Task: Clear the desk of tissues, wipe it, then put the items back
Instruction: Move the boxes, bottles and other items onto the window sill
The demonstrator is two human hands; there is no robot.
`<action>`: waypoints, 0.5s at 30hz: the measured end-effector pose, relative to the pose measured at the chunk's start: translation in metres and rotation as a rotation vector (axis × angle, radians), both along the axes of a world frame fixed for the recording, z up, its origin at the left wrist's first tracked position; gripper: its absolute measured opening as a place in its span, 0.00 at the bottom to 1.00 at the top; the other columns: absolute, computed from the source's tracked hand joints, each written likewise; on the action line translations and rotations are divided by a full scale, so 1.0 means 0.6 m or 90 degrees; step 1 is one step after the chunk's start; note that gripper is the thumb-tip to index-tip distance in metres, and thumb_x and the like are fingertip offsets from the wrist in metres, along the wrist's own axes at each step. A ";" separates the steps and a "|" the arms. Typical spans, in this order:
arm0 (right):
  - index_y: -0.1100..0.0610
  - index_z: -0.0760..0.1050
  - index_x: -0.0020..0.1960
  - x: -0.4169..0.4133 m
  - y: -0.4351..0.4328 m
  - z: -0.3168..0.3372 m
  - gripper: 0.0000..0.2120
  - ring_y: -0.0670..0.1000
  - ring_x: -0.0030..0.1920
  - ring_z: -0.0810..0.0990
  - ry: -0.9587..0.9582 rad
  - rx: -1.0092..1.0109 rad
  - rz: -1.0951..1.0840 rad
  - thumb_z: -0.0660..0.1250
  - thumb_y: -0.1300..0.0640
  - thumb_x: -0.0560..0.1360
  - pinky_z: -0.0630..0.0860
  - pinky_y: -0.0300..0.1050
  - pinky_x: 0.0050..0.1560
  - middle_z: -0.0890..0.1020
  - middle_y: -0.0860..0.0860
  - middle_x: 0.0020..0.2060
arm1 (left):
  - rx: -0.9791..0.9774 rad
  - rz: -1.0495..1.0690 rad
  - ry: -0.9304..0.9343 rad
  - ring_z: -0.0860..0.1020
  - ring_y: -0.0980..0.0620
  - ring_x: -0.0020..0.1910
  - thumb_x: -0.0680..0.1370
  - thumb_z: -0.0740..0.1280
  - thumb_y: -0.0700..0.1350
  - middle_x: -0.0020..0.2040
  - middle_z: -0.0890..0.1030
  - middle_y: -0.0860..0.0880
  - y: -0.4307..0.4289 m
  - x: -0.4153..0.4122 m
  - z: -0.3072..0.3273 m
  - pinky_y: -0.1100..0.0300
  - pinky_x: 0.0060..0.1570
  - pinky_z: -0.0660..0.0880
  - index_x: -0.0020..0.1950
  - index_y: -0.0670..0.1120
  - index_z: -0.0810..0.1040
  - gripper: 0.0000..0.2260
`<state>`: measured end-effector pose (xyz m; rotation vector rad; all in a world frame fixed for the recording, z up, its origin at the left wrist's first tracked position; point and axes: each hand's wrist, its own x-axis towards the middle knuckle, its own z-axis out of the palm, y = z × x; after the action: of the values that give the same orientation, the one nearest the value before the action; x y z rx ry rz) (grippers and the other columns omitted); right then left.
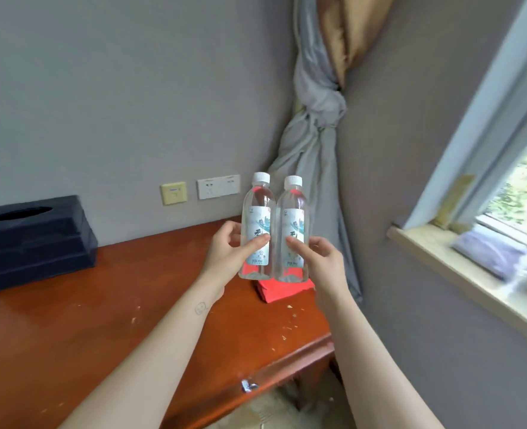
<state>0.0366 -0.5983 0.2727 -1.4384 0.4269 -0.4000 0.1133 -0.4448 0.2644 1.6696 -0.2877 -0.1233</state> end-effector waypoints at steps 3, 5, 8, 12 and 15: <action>0.58 0.80 0.50 -0.081 -0.054 0.001 0.15 0.51 0.44 0.85 -0.008 -0.010 -0.080 0.77 0.51 0.69 0.82 0.49 0.45 0.86 0.51 0.43 | 0.000 -0.081 -0.013 0.82 0.57 0.44 0.71 0.78 0.51 0.47 0.83 0.49 -0.070 -0.047 0.003 0.65 0.41 0.77 0.51 0.45 0.78 0.16; 0.57 0.80 0.50 -0.134 -0.093 0.005 0.15 0.52 0.45 0.85 -0.006 -0.015 -0.140 0.78 0.51 0.68 0.82 0.52 0.49 0.86 0.51 0.43 | 0.004 -0.131 -0.028 0.82 0.52 0.47 0.67 0.79 0.55 0.47 0.84 0.49 -0.124 -0.075 0.003 0.57 0.48 0.78 0.49 0.46 0.78 0.19; 0.58 0.80 0.49 -0.212 -0.156 0.011 0.15 0.52 0.45 0.85 -0.011 -0.006 -0.225 0.78 0.52 0.68 0.80 0.50 0.46 0.85 0.54 0.45 | -0.002 -0.206 -0.040 0.81 0.52 0.48 0.68 0.79 0.54 0.46 0.83 0.51 -0.211 -0.123 0.008 0.58 0.49 0.76 0.47 0.48 0.78 0.17; 0.57 0.80 0.50 -0.323 -0.229 0.021 0.16 0.49 0.45 0.84 -0.007 -0.010 -0.314 0.78 0.51 0.68 0.76 0.38 0.38 0.85 0.51 0.44 | 0.007 -0.311 -0.051 0.81 0.57 0.46 0.63 0.79 0.62 0.45 0.84 0.54 -0.326 -0.197 0.009 0.57 0.48 0.77 0.47 0.49 0.78 0.23; 0.55 0.80 0.49 -0.406 -0.292 0.020 0.15 0.49 0.46 0.83 0.000 -0.020 -0.383 0.78 0.50 0.67 0.74 0.39 0.40 0.85 0.50 0.44 | 0.006 -0.390 -0.043 0.83 0.52 0.48 0.62 0.78 0.64 0.47 0.85 0.50 -0.418 -0.260 0.004 0.53 0.51 0.79 0.49 0.48 0.77 0.26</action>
<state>-0.2069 -0.7735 0.2846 -1.3206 0.8597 -0.8907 -0.0428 -0.6956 0.2666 1.5488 -0.8446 -0.5246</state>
